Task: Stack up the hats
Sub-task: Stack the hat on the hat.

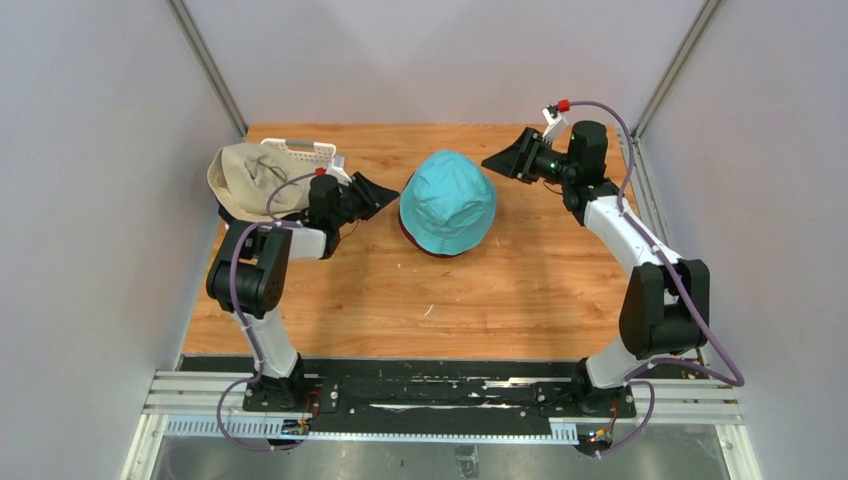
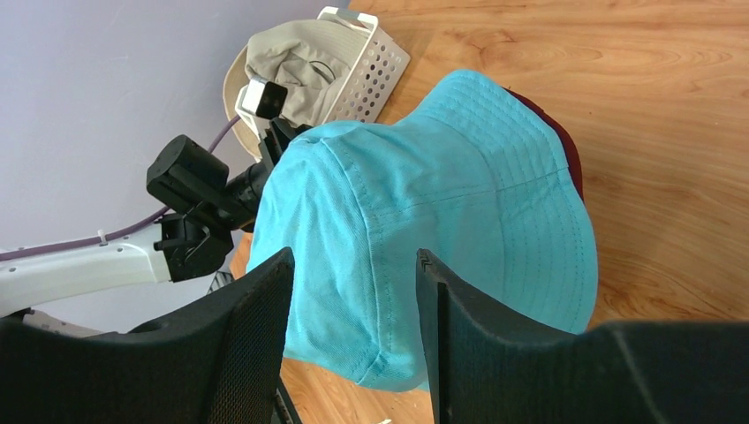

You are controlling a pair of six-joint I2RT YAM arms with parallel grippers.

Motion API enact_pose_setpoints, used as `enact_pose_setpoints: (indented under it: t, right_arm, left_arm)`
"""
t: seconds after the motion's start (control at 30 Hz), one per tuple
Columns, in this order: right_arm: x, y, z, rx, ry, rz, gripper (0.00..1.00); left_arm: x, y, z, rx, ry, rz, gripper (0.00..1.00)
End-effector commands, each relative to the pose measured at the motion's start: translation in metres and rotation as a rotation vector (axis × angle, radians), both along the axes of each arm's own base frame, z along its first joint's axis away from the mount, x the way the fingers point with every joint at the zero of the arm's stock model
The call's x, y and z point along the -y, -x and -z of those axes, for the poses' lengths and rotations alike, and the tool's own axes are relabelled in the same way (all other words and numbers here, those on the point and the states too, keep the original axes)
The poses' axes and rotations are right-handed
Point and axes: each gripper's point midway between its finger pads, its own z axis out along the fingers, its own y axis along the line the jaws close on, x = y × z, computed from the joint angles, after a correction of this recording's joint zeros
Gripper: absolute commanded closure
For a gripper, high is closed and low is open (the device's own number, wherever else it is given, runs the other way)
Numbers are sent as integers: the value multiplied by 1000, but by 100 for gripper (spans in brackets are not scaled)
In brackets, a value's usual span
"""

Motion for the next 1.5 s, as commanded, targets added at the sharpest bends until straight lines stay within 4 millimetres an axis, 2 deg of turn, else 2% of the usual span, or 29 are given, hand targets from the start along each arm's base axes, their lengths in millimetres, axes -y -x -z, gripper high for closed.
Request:
enact_pose_setpoints:
  t: [0.0,0.3,0.47,0.73,1.1,1.47]
  right_arm:
    - [5,3,-13,51,-12,-3,47]
    - [5,3,-11,44,-20,-8,47]
    - [6,3,-12,47,-21,-8,48]
    - [6,3,-9,40,-25,-9,48]
    - [7,3,-9,41,-30,-12,48]
    - [8,2,-9,39,-34,-9,48]
  left_arm:
    - [5,-6,-28,102,51,20,63]
    - [14,-4,-32,110,158,66,63]
    - [14,-3,-26,102,173,70,63]
    - [18,-1,-30,121,212,96,63]
    - [19,1,-18,95,232,107,63]
    - [23,4,-18,97,295,139,63]
